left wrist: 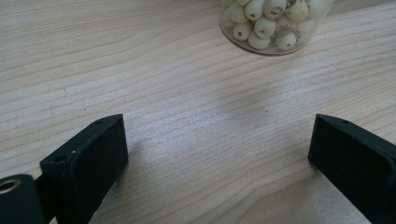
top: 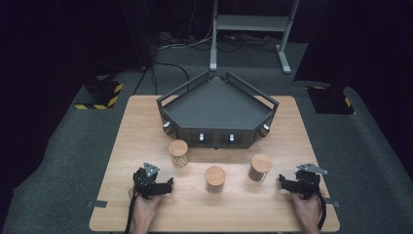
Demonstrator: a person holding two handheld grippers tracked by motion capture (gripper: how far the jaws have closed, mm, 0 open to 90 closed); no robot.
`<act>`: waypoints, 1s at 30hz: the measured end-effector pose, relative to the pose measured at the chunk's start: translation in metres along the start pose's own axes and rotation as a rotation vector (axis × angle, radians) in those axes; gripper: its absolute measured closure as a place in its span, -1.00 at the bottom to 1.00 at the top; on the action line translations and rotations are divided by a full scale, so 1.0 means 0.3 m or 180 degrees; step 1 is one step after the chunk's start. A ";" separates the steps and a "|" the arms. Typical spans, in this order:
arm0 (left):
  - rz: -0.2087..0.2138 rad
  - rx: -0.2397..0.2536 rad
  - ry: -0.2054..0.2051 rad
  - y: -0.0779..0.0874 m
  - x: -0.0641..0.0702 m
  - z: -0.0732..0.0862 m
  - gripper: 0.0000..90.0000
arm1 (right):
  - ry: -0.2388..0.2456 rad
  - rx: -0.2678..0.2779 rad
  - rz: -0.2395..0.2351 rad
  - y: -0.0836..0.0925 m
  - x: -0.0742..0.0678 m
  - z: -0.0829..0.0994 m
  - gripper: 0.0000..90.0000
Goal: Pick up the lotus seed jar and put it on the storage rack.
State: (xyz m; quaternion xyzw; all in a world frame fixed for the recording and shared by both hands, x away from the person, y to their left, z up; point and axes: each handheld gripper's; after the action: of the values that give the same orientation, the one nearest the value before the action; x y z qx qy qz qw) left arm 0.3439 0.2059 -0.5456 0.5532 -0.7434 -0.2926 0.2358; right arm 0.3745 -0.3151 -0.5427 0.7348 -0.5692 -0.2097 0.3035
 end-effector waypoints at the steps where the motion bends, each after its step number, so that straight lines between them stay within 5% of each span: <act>1: 0.0007 -0.0004 -0.0008 -0.001 0.000 -0.001 -0.90 | 0.0001 0.0001 0.0000 0.000 0.000 0.000 -0.82; 13: 0.0186 -0.0036 -0.0009 0.001 -0.008 -0.008 -0.99 | 0.0010 0.0005 -0.0001 0.000 0.000 0.000 -0.82; 20: 0.0280 0.0021 -0.0141 0.014 0.021 -0.026 -0.98 | 0.0010 0.0005 0.0000 0.000 0.000 0.000 -0.81; 30: 0.0358 -0.0053 -0.0186 -0.022 0.053 -0.110 -0.93 | 0.0013 0.0009 -0.0005 0.000 -0.001 0.000 -0.80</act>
State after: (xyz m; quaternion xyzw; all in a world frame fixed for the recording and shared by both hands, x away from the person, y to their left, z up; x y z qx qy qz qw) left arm 0.3663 0.1835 -0.5259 0.4998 -0.7774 -0.3011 0.2347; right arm 0.3743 -0.3149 -0.5427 0.7360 -0.5684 -0.2077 0.3034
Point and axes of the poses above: each handheld gripper's, and its own axes: y roughly backward along the jaws, z roughly out of its underside, x roughly to its right, and after that the axes turned 2 degrees about y, right-handed
